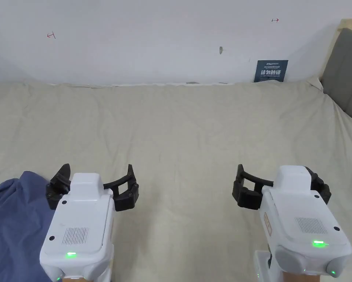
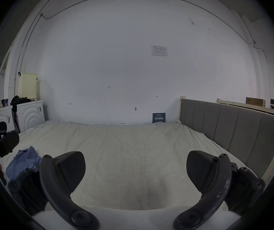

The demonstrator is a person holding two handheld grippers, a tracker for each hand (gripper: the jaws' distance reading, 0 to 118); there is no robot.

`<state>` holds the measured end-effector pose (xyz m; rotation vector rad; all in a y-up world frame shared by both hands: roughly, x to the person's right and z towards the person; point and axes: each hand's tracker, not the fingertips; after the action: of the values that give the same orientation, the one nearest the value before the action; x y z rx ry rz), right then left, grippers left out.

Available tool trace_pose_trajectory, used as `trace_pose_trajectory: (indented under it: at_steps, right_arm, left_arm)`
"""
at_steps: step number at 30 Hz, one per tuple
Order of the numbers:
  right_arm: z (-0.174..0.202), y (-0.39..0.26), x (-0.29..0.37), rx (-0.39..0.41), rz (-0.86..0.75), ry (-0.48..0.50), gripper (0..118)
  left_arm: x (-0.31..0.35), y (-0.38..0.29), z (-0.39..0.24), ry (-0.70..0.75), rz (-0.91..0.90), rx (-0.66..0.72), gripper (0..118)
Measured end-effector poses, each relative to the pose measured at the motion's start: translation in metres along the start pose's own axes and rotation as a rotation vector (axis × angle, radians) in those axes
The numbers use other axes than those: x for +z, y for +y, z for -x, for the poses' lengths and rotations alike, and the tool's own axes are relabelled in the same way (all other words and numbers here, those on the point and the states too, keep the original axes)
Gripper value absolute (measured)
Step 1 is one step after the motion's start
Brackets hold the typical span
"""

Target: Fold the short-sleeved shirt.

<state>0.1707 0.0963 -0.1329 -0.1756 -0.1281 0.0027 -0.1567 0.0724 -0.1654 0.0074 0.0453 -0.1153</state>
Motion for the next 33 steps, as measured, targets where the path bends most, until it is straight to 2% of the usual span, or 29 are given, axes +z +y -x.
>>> trace_pose_trajectory:
  at_steps: [15,19,20,22,23,25,27,29,30,31,32,33]
  right_arm:
    - [-0.002,0.002,0.003,0.014,-0.007,0.009,118]
    - [0.001,0.004,0.004,0.049,-0.016,-0.001,118]
    - [0.003,0.006,0.004,0.087,-0.027,-0.008,118]
    - [0.013,0.013,0.008,0.229,-0.056,-0.05,118]
    - [0.02,0.016,0.01,0.319,-0.084,-0.083,118]
    - [0.039,0.019,0.016,0.577,-0.178,-0.183,118]
    - [0.057,0.013,0.021,0.866,-0.307,-0.306,118]
    - [0.066,0.003,0.023,1.077,-0.425,-0.408,118]
    - [0.069,-0.001,0.023,1.143,-0.473,-0.448,118]
    - [0.071,-0.006,0.022,1.158,-0.488,-0.459,118]
    - [0.067,-0.005,0.022,1.139,-0.479,-0.448,118]
    - [0.064,-0.002,0.022,1.07,-0.447,-0.415,118]
  left_arm:
    - [0.0,0.003,-0.002,0.003,0.001,-0.008,118]
    - [0.0,0.004,-0.001,0.004,0.004,0.007,118]
    - [-0.001,0.005,-0.001,0.005,0.009,0.024,118]
    - [-0.005,0.009,0.005,0.001,0.033,0.149,118]
    - [-0.008,0.011,0.011,-0.014,0.05,0.281,118]
    - [-0.014,0.013,0.031,-0.07,0.1,0.666,118]
    - [-0.02,-0.002,0.052,-0.146,0.137,1.207,118]
    - [-0.024,-0.023,0.059,-0.21,0.148,1.57,118]
    - [-0.024,-0.029,0.06,-0.224,0.158,1.654,118]
    - [-0.023,-0.033,0.061,-0.24,0.18,1.644,118]
    - [-0.023,-0.032,0.062,-0.231,0.194,1.595,118]
    - [-0.021,-0.027,0.062,-0.194,0.199,1.467,118]
